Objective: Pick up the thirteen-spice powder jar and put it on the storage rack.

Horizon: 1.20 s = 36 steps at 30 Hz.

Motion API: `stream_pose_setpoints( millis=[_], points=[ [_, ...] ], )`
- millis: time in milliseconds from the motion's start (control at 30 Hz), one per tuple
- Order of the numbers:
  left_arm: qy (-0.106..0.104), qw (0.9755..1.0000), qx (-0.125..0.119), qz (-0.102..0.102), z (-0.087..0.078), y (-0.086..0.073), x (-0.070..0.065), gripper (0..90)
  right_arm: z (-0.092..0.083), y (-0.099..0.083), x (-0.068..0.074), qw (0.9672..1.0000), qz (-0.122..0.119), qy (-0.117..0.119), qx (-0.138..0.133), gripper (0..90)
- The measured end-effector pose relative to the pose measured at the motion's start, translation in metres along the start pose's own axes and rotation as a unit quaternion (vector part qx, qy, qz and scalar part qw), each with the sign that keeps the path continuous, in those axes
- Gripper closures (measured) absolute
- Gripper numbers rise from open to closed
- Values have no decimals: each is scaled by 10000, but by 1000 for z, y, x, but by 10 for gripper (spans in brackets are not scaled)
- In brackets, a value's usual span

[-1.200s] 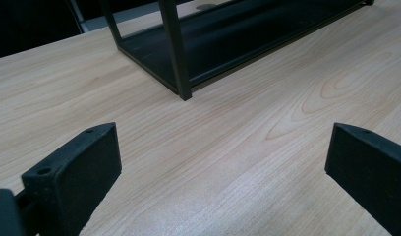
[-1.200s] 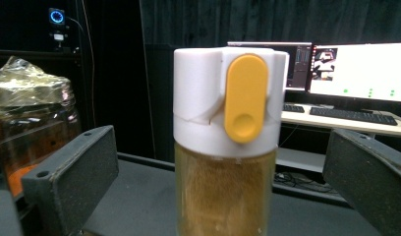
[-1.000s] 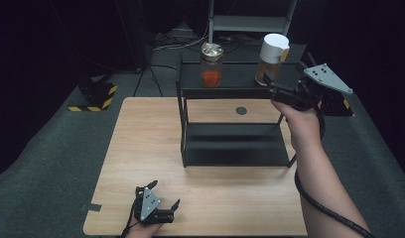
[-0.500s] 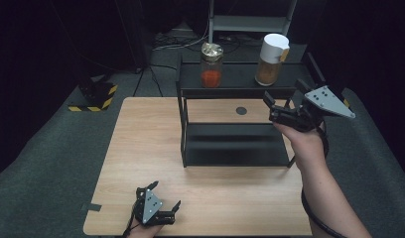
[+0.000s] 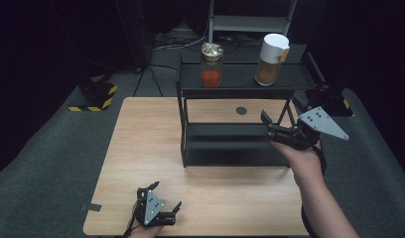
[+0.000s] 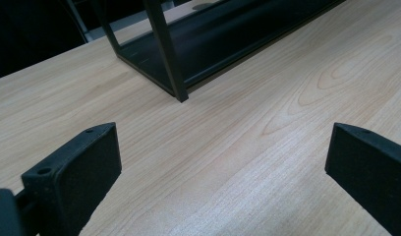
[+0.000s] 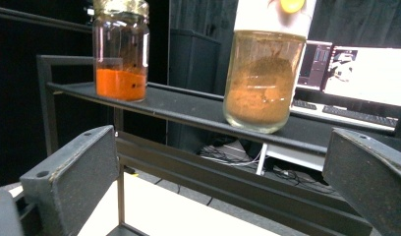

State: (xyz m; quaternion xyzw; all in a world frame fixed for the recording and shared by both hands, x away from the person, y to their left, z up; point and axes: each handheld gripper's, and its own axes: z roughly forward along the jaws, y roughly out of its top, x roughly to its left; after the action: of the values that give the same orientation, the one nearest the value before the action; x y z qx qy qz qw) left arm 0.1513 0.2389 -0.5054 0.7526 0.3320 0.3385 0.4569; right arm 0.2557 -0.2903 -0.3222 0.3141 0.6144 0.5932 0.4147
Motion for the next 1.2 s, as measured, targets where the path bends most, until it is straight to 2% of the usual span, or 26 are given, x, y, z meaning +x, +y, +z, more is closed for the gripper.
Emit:
stream_pose_setpoints(
  millis=[367, 667, 1200],
  points=[
    [31, 10000, -6, 8, 0, 0, -1, 5, -17, -21, 3, 9999, -44, 50, 130, 0],
    [24, 10000, -18, -9, 0, -1, -1, 5, -27, -42, 7, 9991, -185, 68, 375, 0],
    [24, 10000, -33, 5, -1, -1, -1, 5, -38, -87, 8, 9956, -60, 45, 934, 0]
  ],
)
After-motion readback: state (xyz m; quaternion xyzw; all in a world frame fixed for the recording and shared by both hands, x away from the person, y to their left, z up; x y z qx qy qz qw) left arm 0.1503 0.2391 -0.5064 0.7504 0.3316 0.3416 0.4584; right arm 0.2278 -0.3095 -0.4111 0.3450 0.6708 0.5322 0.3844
